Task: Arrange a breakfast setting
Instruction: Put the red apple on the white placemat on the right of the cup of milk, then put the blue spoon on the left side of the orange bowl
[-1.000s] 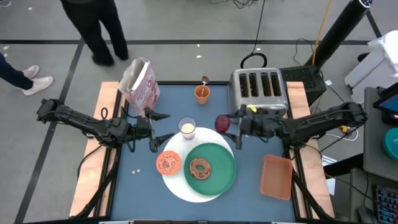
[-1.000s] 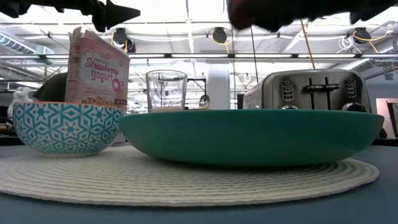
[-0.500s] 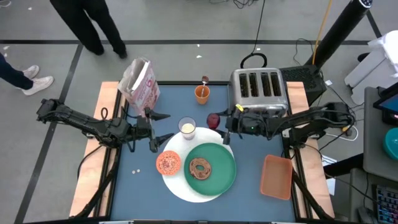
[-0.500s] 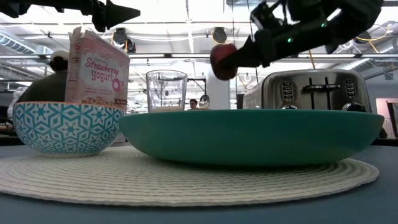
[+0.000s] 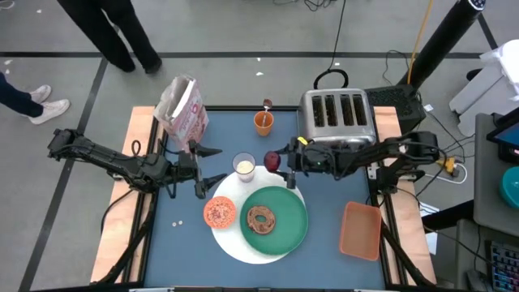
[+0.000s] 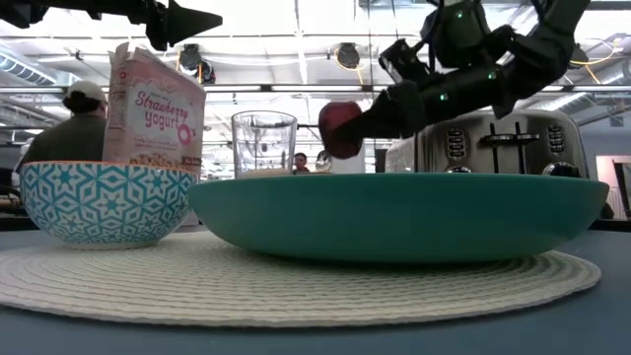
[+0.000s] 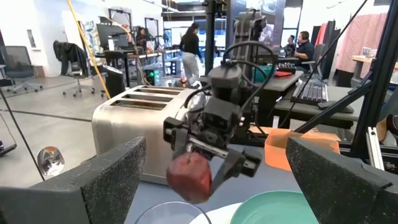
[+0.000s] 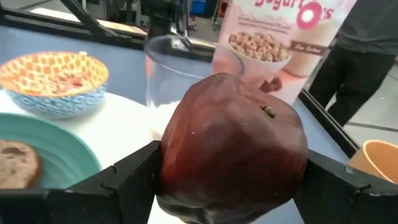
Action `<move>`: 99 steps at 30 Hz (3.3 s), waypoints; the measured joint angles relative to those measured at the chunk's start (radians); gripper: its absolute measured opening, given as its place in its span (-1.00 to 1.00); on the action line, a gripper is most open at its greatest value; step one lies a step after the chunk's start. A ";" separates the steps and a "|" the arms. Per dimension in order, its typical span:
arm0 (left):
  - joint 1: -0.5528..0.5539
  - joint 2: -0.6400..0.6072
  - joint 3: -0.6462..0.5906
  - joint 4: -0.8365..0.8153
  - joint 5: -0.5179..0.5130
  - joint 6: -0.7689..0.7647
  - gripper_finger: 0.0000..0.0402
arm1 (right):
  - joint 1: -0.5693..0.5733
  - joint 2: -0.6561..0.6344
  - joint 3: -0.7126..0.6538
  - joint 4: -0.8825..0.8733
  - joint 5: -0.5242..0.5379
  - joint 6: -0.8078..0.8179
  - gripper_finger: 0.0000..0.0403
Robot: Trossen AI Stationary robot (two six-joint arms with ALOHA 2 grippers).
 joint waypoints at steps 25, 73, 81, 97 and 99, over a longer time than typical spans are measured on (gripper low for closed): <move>0.000 0.000 0.000 0.000 0.000 0.000 0.95 | -0.046 0.167 0.000 0.008 -0.001 0.013 0.46; 0.000 0.000 0.000 0.000 0.000 0.000 0.95 | -0.047 0.196 0.000 -0.083 0.000 0.031 0.67; 0.000 0.000 0.000 0.000 0.000 0.000 0.95 | -0.047 0.198 0.000 -0.090 0.003 -0.006 0.76; 0.000 0.000 0.000 0.000 0.000 0.000 0.95 | -0.047 0.197 0.000 -0.098 0.003 -0.014 0.91; 0.000 0.000 0.000 0.000 0.000 0.000 0.95 | -0.047 0.197 0.000 -0.097 0.003 -0.014 0.90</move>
